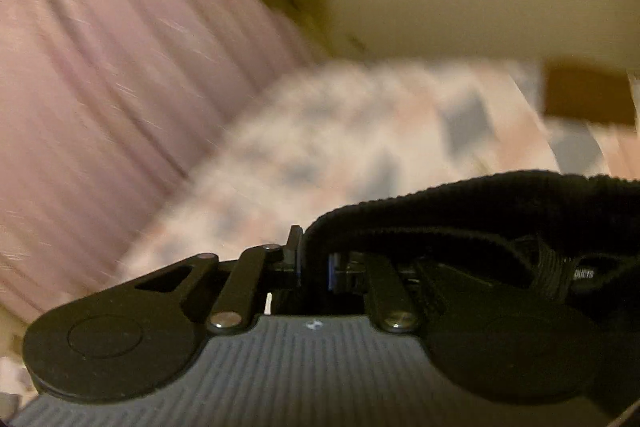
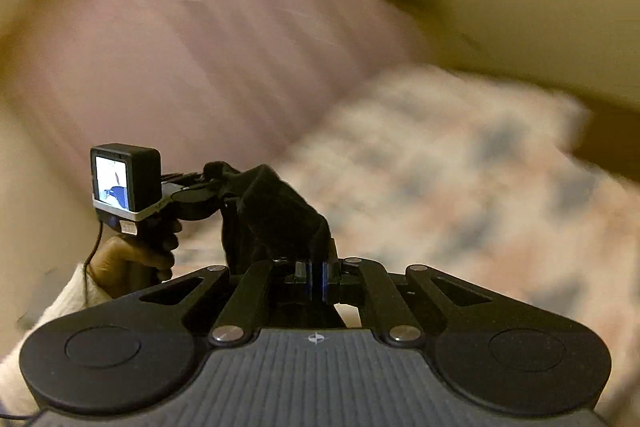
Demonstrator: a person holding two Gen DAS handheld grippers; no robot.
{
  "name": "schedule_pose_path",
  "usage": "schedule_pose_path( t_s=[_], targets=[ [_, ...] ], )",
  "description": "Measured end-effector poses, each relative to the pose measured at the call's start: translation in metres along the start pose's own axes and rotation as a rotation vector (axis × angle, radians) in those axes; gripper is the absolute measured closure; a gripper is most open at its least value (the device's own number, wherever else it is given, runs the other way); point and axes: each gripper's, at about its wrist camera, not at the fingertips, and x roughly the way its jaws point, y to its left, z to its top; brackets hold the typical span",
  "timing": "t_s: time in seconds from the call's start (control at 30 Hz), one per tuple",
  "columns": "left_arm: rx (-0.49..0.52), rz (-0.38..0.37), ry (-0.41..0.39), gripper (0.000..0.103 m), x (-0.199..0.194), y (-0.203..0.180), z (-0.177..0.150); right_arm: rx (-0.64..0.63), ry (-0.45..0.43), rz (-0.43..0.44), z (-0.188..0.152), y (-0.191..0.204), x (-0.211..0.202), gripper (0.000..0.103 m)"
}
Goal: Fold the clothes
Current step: 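Lower the sweatpants onto the open quilt with both grippers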
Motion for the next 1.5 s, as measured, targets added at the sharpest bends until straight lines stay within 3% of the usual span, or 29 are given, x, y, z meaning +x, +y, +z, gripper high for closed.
schedule_pose_path(
  t_s=[0.1,0.17,0.3,0.43,0.67,0.73,0.83,0.87,0.97,1.03,1.13,1.27,1.37,1.5],
  targets=[
    [0.051,-0.084,0.144,0.093,0.080,-0.094,0.006,0.124,0.070,-0.152,-0.008,-0.096,0.038,0.099],
    [0.119,-0.088,0.164,0.093,0.106,-0.147,0.004,0.230,0.129,-0.230,-0.012,-0.160,0.061,0.099],
    [0.192,-0.093,0.202,0.093,0.156,-0.213,0.030,0.426,0.179,-0.260,-0.027,-0.256,0.086,0.100],
    [0.250,-0.085,0.199,0.093,0.205,-0.256,0.074,0.539,0.149,-0.219,-0.009,-0.300,0.109,0.100],
    [0.388,-0.086,0.122,0.090,0.263,-0.334,0.138,0.617,0.064,-0.287,0.025,-0.386,0.123,0.100],
    [0.456,-0.120,0.188,0.087,0.282,-0.355,0.134,0.645,0.056,-0.330,0.030,-0.408,0.130,0.100],
    [0.552,-0.134,0.195,0.065,0.291,-0.373,0.112,0.709,0.129,-0.399,0.023,-0.445,0.154,0.095],
    [0.543,-0.142,0.179,0.061,0.285,-0.367,0.104,0.723,0.157,-0.415,0.017,-0.453,0.160,0.085],
    [0.361,-0.213,0.139,0.051,0.253,-0.316,0.086,0.726,0.181,-0.433,0.002,-0.463,0.166,0.077],
    [0.215,-0.197,0.099,0.044,0.219,-0.261,0.065,0.725,0.169,-0.426,-0.002,-0.463,0.163,0.072],
    [-0.012,-0.133,0.099,0.049,0.157,-0.176,0.004,0.695,0.159,-0.431,-0.005,-0.459,0.161,0.063],
    [-0.201,-0.008,0.232,0.070,0.064,-0.111,-0.118,0.598,0.159,-0.465,-0.013,-0.445,0.161,0.055],
    [-0.317,0.088,0.351,0.070,-0.006,-0.074,-0.213,0.504,0.173,-0.511,-0.020,-0.434,0.158,0.055],
    [-0.377,0.132,0.457,0.070,-0.072,-0.068,-0.306,0.424,0.172,-0.571,-0.027,-0.422,0.162,0.053]
  ],
)
